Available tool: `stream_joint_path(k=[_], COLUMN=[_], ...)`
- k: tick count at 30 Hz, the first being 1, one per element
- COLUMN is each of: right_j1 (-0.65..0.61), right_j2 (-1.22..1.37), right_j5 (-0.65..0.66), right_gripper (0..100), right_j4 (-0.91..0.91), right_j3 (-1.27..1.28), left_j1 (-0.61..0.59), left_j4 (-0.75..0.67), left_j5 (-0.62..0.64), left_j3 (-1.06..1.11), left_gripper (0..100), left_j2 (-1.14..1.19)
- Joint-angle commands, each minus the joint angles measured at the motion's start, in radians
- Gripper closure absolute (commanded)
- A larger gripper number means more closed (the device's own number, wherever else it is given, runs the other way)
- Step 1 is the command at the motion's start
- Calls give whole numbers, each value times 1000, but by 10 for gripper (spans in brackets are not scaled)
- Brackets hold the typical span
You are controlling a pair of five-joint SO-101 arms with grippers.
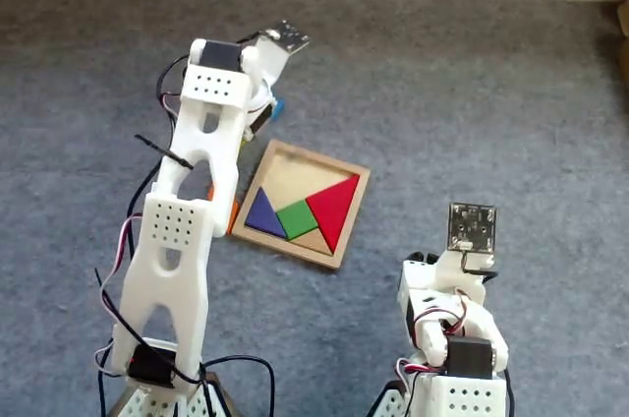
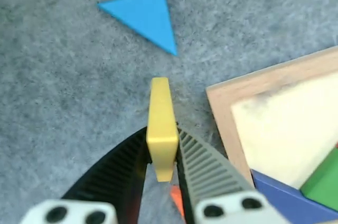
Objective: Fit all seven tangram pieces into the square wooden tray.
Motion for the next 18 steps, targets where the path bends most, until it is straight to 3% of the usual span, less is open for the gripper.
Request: stream_joint_path(k=[1,10,18], right_j1=[13,15,15], right_j2=[-16,-16,-16], right_j5=[12,12,12], right_gripper=[933,933,933], right_j4=[-4,-22,-22], right_j3=[91,91,91], left_j1=[31,137,236], left_j4=[15,21,18], left_j5=[2,8,133], left_j3=[-48,165,341], left_gripper=[995,995,995], left_j2=[-107,-325,-532])
